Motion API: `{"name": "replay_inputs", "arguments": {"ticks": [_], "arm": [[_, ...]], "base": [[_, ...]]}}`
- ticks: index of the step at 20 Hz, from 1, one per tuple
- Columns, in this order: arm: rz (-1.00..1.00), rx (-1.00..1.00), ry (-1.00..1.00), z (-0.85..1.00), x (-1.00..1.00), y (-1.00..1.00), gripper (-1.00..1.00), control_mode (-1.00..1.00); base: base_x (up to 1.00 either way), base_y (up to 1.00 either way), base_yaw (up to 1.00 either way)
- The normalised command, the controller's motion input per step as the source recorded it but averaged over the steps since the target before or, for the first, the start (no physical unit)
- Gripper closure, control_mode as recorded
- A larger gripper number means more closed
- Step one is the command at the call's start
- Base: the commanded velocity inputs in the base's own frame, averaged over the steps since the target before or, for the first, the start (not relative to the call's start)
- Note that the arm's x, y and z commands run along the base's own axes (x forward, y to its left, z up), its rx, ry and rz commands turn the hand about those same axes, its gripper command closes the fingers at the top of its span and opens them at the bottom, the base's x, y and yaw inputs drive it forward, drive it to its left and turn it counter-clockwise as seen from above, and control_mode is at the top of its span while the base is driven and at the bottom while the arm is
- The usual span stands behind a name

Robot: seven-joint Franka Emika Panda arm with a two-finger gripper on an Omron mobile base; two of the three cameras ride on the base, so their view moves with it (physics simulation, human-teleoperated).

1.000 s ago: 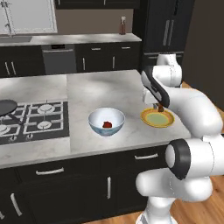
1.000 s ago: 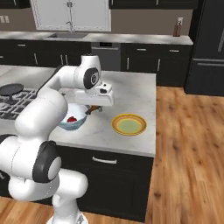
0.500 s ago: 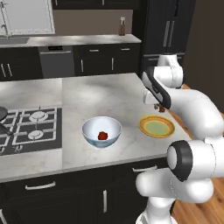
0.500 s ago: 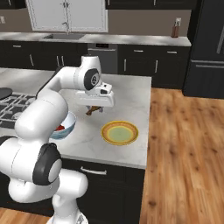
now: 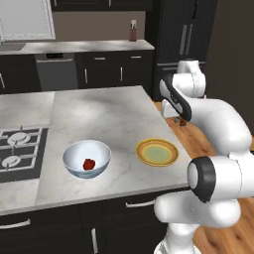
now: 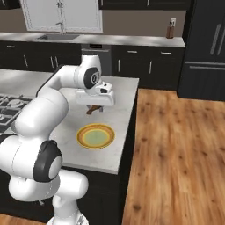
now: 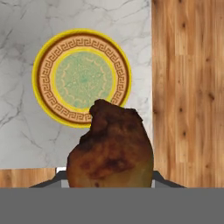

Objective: Place the chicken drumstick on the plate and place the bell pepper on the same plate.

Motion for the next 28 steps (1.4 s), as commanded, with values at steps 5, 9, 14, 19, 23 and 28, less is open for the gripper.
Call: {"name": "replay_inputs", "arguments": {"ticks": [5,9,14,19,23,28], "arm": [[0.0,0.0,0.0,0.0,0.0,0.0,1.0,1.0],[0.0,0.0,0.0,0.0,0.0,0.0,1.0,1.0],[0.0,0.0,0.0,0.0,0.0,0.0,1.0,1.0],[0.0,0.0,0.0,0.0,0.0,0.0,1.0,1.0],[0.0,0.0,0.0,0.0,0.0,0.0,1.0,1.0],[0.0,0.0,0.0,-0.16,0.12,0.03,1.0,-1.0]], "base": [[0.2,-0.23,0.0],[0.38,0.0,0.0],[0.42,0.08,0.0],[0.39,0.05,0.0],[0.35,0.05,0.0],[0.15,0.03,0.0]]}}
